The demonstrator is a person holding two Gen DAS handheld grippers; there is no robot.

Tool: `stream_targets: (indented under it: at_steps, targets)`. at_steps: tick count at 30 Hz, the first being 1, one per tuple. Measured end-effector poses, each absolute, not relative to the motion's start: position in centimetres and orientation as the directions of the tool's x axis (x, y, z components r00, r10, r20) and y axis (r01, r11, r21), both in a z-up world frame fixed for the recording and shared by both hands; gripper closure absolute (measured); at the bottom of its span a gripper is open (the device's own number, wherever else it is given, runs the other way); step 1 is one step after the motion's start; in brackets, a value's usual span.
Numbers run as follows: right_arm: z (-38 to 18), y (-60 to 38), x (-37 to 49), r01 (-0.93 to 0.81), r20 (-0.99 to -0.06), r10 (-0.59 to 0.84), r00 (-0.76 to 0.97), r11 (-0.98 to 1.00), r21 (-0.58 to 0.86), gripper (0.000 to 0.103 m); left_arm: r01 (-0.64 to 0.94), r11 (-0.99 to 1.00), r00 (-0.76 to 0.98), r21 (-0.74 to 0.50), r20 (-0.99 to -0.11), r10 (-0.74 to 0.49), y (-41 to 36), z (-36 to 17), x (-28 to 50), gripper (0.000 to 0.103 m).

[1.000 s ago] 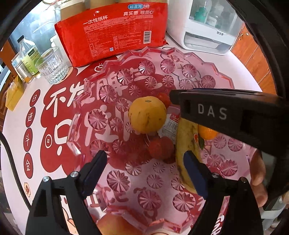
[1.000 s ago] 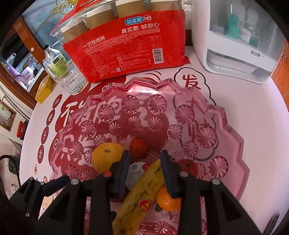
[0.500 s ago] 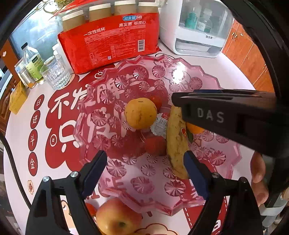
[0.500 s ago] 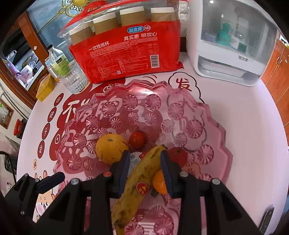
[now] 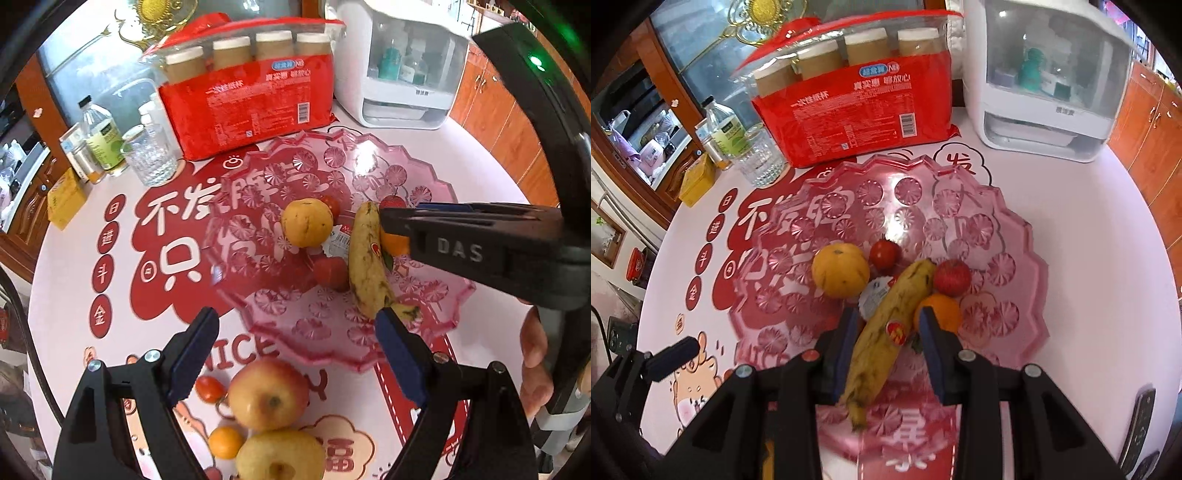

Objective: Organize fruits
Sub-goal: 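Withdraw both tools from the bowl toward the remaining fruit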

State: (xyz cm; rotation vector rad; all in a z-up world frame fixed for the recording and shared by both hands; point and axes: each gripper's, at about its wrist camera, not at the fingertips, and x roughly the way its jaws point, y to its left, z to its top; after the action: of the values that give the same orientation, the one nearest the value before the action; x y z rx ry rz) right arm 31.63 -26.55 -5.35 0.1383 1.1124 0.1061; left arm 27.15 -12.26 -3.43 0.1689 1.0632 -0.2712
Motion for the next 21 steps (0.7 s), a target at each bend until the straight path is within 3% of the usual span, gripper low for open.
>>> stream_targets:
  at_steps: [5,9,13,21]
  targets:
    - [-3.0,-26.6,28.6,-0.021,-0.862,0.166,0.479,0.984,0.178,0.067,0.286,0.958,0.472,-0.017,-0.868,-0.157,-10.7,-1.8,24.8,0.017]
    - [-1.2,-26.2,25.7,-0.028,-0.838,0.173,0.517,0.982,0.185,0.057,0.278,0.960,0.484,-0.038,-0.857,-0.174,-9.1,-0.6,22.5,0.017]
    - [0.1,-25.2,22.7,-0.055,-0.817,0.188,0.545,0.980,0.189,0.053,0.274,0.960,0.501,-0.058,-0.843,-0.195,-7.5,0.4,20.3,0.017]
    - [1.7,-23.5,18.4,-0.108,-0.769,0.246,0.590,0.968,0.227,0.050,0.257,0.966,0.576,-0.024,-0.799,-0.173,-5.0,2.2,16.3,0.016]
